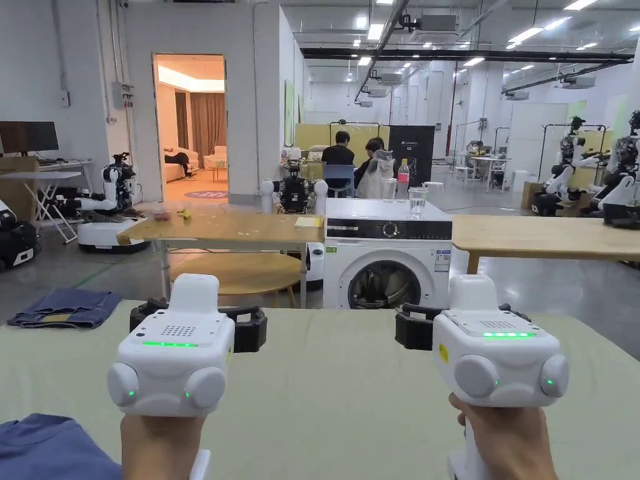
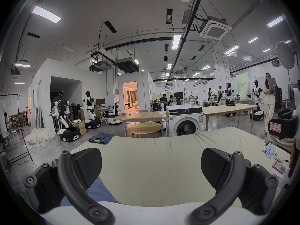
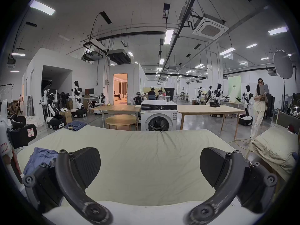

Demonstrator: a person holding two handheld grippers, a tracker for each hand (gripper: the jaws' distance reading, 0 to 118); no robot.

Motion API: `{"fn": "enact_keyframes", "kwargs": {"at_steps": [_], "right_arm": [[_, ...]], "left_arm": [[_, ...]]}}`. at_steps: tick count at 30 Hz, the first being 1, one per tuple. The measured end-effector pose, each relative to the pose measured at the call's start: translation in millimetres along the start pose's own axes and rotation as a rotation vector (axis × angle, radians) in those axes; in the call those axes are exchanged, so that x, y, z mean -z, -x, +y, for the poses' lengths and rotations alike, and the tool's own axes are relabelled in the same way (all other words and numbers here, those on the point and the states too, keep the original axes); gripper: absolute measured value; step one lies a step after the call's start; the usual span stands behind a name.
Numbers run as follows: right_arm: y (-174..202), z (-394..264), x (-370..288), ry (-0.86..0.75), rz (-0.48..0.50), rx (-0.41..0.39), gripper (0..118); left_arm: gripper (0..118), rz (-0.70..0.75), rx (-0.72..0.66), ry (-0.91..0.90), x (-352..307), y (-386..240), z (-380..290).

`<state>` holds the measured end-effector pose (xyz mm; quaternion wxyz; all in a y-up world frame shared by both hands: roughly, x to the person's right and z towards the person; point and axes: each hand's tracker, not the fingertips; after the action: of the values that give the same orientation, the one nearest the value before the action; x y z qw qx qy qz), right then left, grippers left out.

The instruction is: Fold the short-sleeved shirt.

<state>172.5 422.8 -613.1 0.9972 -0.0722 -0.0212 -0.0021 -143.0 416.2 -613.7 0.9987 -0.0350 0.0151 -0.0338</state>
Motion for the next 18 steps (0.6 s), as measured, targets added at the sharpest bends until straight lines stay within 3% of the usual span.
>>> {"fn": "enact_keyframes", "kwargs": {"at_steps": [18], "right_arm": [[-1.4,-1.1,-5.0,-0.008,0.000,0.015,118]], "left_arm": [[118,0.000,0.010,0.004,-4.2,-1.3,-1.9]]}}
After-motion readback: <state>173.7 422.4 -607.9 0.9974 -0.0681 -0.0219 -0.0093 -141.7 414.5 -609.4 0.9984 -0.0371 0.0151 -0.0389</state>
